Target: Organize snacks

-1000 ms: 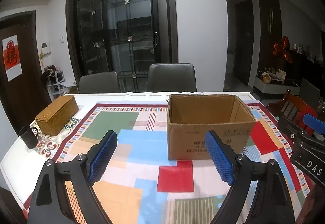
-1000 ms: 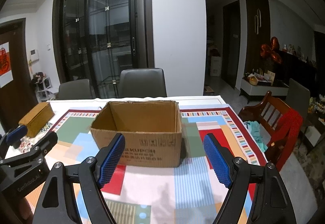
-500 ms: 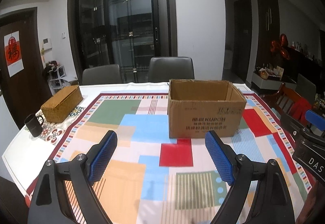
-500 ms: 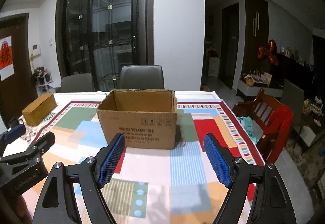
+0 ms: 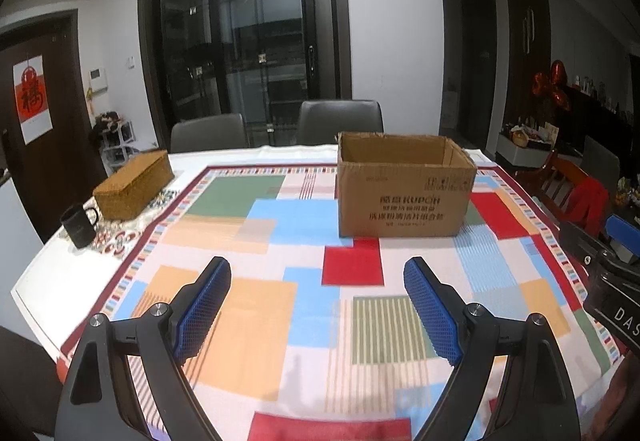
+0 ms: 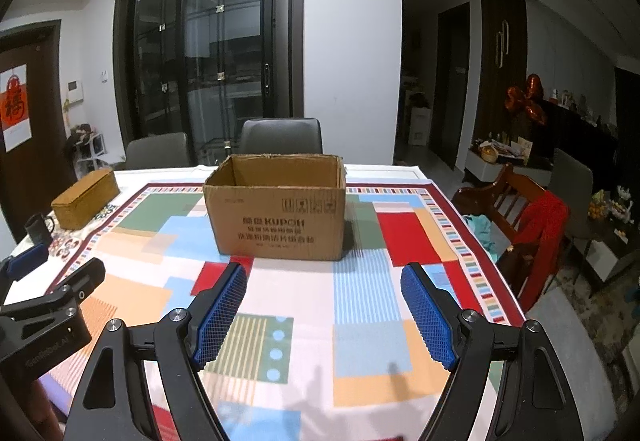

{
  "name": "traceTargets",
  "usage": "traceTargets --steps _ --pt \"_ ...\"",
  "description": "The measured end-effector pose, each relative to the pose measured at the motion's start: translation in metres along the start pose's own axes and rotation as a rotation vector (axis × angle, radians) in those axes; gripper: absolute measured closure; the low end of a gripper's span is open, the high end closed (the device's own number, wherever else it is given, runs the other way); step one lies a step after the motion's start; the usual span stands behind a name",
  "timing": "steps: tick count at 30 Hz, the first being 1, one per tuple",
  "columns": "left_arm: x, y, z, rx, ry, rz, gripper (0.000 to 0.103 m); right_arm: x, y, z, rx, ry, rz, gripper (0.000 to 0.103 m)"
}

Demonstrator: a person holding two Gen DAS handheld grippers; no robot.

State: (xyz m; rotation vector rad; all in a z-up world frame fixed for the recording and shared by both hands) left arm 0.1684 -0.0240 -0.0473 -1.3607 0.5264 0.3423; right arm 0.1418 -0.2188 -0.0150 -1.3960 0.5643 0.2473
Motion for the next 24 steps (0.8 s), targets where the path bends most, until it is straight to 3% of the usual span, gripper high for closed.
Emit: traceTargets --steps 10,24 --pt "-0.021 0.028 -0.003 -0.013 0.000 0.018 0.014 -0.019 0.023 -0.005 0.011 -0.010 0.020 0.023" --pt "-0.034 0.036 -0.001 -0.015 -0.008 0.007 0.014 -0.028 0.033 -0.007 0.010 -0.011 0.016 0.023"
Point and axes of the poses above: each gripper's, at about its wrist camera, not at the fingertips, and x roughly the way its jaws point, z to its left, y to its underside, the point moved 9 cm from there along x, roughly the way its jaws point, and after that the axes turned 5 degrees about x, right-handed, at the moved point
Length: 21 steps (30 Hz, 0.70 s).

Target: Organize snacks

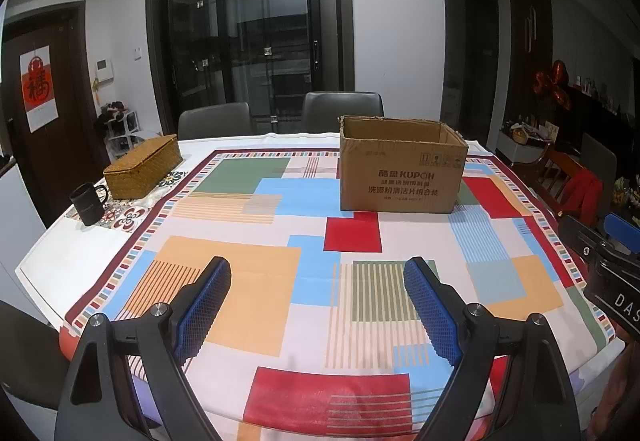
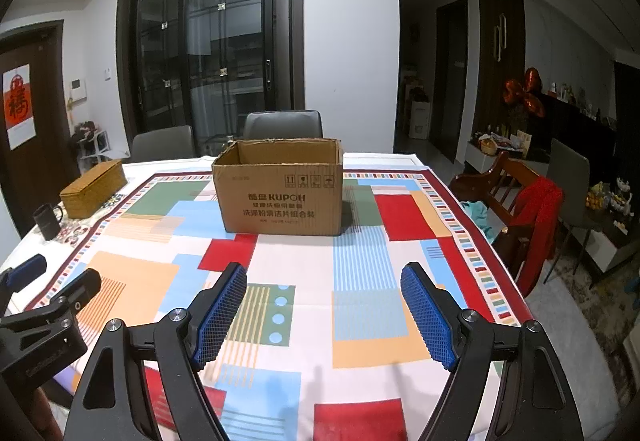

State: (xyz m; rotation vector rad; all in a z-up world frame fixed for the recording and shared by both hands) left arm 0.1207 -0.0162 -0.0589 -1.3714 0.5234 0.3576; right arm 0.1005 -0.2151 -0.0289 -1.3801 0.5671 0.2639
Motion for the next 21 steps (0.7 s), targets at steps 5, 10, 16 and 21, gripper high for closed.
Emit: traceTargets --steps 5,10,16,21 --pt "-0.0007 0.0000 -0.0005 0.001 0.004 -0.001 0.014 -0.0027 0.0007 -0.0005 0.002 0.000 -0.002 0.023" --pt "-0.0025 -0.0005 0.0001 0.002 0.003 -0.001 0.014 -0.0041 0.0018 -0.0008 0.001 0.001 -0.005 0.023" --pt "-0.0042 -0.0012 0.0000 0.005 0.003 -0.003 0.014 -0.0038 0.0020 -0.0012 0.005 0.001 -0.003 0.023" --pt "-0.0054 -0.0025 0.0003 0.004 0.004 -0.006 0.014 -0.0048 0.0016 -0.0004 0.004 0.001 -0.004 0.023"
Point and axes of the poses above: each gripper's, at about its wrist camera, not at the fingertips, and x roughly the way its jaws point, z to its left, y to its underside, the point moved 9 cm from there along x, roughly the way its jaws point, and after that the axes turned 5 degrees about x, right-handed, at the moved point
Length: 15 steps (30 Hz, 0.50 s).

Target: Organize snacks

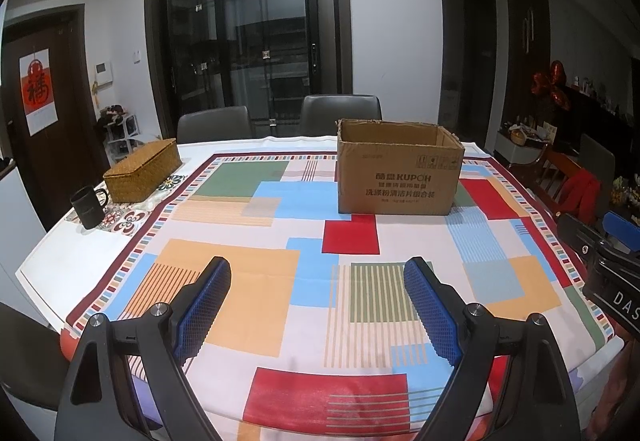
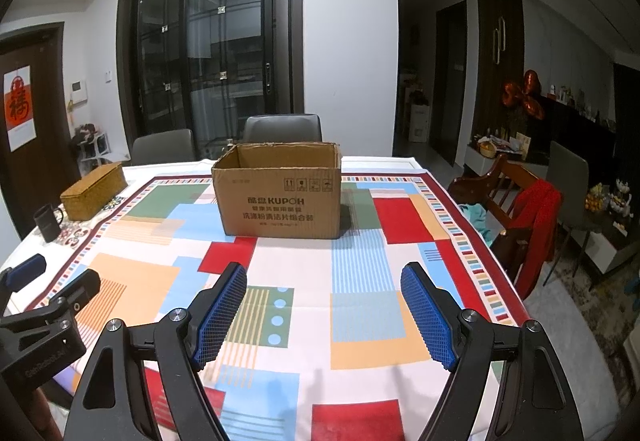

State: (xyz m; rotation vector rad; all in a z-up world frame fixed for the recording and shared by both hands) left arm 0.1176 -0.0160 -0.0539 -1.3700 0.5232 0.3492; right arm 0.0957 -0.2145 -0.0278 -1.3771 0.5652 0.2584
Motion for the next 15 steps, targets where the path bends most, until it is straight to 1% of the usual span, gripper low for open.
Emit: traceTargets --steps 15 --pt "-0.0011 -0.0068 -0.0025 0.004 0.000 -0.002 0.014 -0.0015 -0.0007 -0.0002 -0.001 0.000 -0.003 0.023"
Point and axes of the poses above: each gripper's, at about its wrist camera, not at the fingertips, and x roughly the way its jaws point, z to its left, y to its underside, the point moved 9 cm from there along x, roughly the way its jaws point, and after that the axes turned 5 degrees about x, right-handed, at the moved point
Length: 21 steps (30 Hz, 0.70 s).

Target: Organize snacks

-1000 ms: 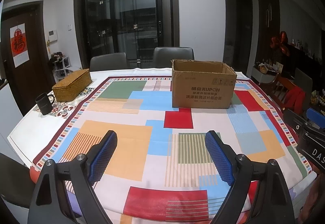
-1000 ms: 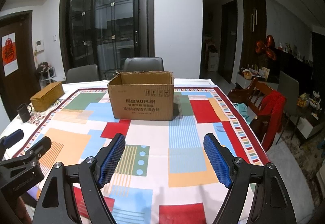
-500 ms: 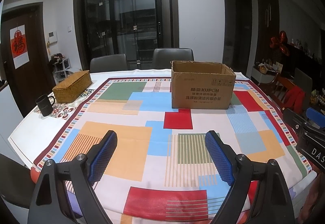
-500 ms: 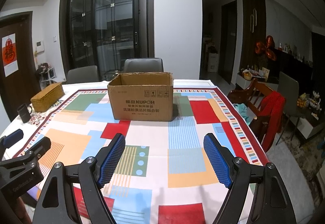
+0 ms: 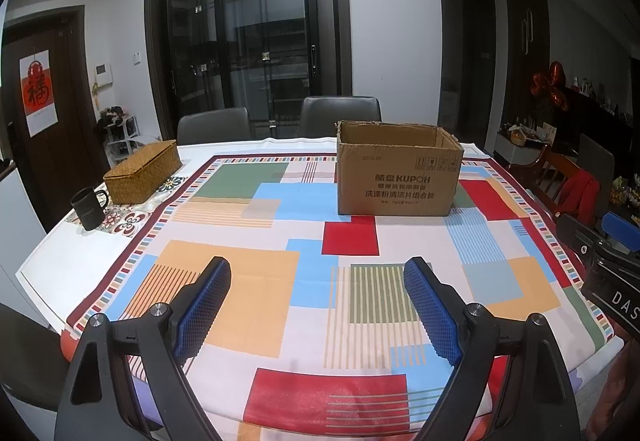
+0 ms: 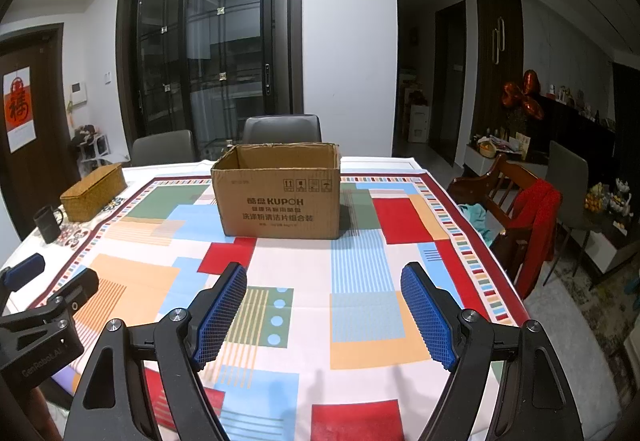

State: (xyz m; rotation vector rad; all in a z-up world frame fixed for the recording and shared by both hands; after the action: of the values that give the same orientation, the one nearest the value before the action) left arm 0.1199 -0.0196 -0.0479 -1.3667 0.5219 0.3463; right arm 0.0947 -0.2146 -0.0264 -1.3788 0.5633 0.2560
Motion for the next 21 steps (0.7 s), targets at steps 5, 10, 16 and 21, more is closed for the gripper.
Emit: traceTargets --steps 5,10,16,21 --pt "-0.0004 0.0008 -0.0001 -0.001 0.000 -0.002 0.014 0.0006 0.0005 -0.0004 0.001 -0.001 0.001 0.023" --pt "0.0000 0.0005 -0.0002 -0.003 0.001 0.000 0.014 -0.0004 -0.0009 -0.0008 0.001 -0.002 0.000 0.023" --pt "-0.0003 0.0011 0.0002 -0.001 -0.002 -0.003 0.014 -0.0008 -0.0004 -0.0010 0.002 0.000 -0.001 0.023" --pt "-0.0007 0.0012 0.0002 0.000 -0.004 0.000 0.015 0.0001 0.0001 -0.0016 0.001 -0.002 -0.001 0.023"
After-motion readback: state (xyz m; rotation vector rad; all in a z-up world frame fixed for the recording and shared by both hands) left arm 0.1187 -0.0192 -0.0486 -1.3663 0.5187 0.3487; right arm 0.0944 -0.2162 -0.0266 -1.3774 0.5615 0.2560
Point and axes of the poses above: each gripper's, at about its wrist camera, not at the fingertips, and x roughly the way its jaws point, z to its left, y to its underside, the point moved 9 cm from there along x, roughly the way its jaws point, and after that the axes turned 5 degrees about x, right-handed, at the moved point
